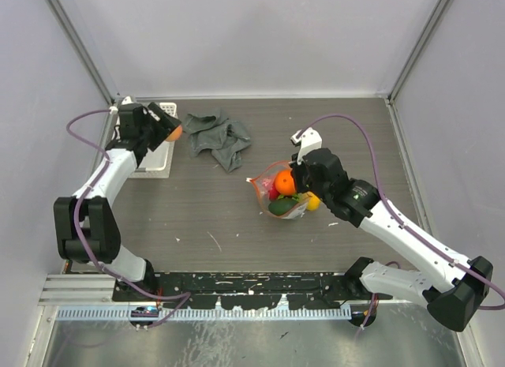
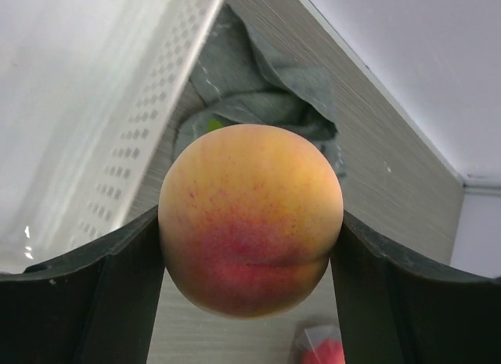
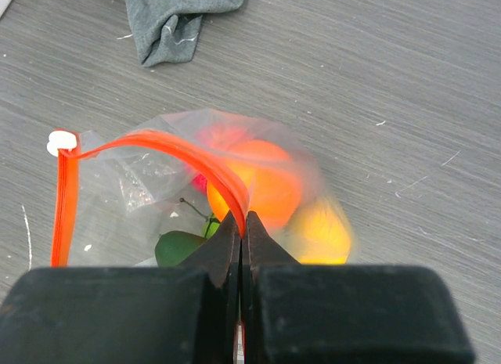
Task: Place the food in the zip-top bag and seal the zipper
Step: Place the fake fruit in the zipper food storage bag.
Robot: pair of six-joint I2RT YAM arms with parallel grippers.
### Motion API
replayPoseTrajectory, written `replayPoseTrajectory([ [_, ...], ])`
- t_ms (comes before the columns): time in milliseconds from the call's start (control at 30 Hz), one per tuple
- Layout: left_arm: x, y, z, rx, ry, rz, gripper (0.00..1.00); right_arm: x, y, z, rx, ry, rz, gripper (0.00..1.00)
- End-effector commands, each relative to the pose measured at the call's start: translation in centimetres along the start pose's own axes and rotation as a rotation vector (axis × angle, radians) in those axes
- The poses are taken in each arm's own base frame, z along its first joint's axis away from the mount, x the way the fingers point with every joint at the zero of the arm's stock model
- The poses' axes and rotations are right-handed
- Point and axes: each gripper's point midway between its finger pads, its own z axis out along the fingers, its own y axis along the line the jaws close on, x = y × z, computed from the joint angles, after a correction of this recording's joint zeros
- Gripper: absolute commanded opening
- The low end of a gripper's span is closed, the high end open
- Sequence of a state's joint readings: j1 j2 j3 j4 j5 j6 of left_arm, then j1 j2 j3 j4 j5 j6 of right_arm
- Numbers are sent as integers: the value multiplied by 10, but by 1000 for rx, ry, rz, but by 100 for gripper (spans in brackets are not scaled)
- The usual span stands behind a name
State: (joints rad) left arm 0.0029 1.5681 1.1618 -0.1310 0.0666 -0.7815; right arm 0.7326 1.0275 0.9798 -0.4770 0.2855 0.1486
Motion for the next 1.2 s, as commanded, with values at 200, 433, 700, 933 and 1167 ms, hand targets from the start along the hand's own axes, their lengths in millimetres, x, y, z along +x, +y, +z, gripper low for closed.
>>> replayPoseTrajectory([
  [200, 33, -57, -65, 202, 78, 78, 51, -33, 14, -12, -71, -66, 73, 0],
  [433, 66, -94, -110, 353, 178, 141, 51, -33, 22, -10, -104, -45, 80, 1],
  [700, 96, -122, -165, 503, 243, 224, 51, -38, 25, -9, -112, -47, 89, 1],
  [933, 138, -150, -216, 700, 345, 357, 51, -35, 28, -8, -123, -34, 108, 1],
  [1167, 173, -160, -246, 806, 386, 445, 50, -33, 31, -8, -134, -26, 120, 1],
])
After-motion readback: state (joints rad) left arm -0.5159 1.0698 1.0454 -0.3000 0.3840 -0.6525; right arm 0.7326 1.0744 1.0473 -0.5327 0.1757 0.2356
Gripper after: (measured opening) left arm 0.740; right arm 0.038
